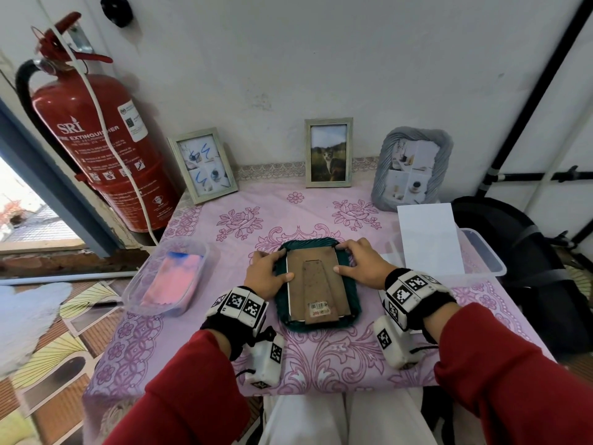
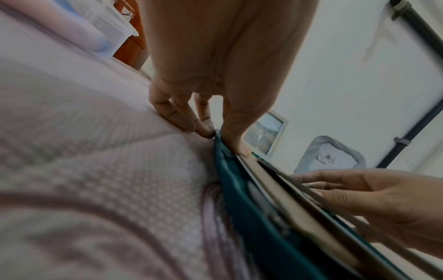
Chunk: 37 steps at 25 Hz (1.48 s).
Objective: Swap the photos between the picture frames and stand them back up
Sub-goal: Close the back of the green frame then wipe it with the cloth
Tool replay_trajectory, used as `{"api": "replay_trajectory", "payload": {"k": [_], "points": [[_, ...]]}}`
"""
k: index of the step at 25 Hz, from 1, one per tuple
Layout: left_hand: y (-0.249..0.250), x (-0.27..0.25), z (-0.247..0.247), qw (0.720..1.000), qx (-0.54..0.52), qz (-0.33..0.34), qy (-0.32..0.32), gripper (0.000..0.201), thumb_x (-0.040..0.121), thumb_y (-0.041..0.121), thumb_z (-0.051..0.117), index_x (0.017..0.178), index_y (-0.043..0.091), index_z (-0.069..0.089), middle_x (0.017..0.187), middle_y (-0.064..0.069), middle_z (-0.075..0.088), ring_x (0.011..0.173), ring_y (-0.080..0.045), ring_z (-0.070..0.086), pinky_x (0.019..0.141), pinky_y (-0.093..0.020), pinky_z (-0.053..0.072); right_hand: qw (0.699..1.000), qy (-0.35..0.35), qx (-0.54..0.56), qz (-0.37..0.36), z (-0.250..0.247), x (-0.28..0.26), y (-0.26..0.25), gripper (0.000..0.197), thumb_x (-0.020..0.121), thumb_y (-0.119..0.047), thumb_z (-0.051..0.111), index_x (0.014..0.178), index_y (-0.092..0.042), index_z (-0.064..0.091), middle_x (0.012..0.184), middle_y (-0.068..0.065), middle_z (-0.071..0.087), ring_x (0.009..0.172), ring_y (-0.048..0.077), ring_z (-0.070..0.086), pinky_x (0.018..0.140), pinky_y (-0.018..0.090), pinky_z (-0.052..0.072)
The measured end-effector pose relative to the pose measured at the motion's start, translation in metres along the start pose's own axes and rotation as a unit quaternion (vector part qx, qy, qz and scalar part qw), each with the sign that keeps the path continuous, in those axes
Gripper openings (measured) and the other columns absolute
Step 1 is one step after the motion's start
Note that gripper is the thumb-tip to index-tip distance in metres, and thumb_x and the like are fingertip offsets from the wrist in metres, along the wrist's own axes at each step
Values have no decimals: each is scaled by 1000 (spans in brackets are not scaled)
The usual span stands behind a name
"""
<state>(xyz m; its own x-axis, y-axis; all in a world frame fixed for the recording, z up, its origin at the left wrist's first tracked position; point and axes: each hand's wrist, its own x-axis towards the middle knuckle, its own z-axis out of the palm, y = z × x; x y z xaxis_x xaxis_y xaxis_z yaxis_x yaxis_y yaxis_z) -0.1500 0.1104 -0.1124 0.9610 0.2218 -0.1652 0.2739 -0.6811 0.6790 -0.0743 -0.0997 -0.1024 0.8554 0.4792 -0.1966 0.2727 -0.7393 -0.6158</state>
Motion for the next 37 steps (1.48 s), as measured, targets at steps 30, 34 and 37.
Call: {"api": "replay_trajectory", "payload": {"k": [30,34,37], "points": [[-12,-107,21,991,-55,70,100,23,84,5,59,105,8,65,103,-3,48,95,-15,55,92,-19,43,990,116,-72,-33,23,-102,-4,19,79,-33,69,96,-23,69,91,-3,51,87,10,51,72,25,45],[-15,-107,24,982,-42,65,172,12,78,16,71,89,12,68,89,2,48,72,-1,51,67,0,38,983,155,-97,1,26,-108,-9,17,77,-41,69,85,-27,66,86,-6,52,86,11,52,69,26,45],[-16,-107,30,981,-44,51,182,12,76,20,73,87,16,70,88,4,48,71,-4,52,64,-4,36,984,166,-61,17,30,-108,-10,15,76,-37,71,82,-24,67,81,-8,55,83,12,57,70,28,49]]}}
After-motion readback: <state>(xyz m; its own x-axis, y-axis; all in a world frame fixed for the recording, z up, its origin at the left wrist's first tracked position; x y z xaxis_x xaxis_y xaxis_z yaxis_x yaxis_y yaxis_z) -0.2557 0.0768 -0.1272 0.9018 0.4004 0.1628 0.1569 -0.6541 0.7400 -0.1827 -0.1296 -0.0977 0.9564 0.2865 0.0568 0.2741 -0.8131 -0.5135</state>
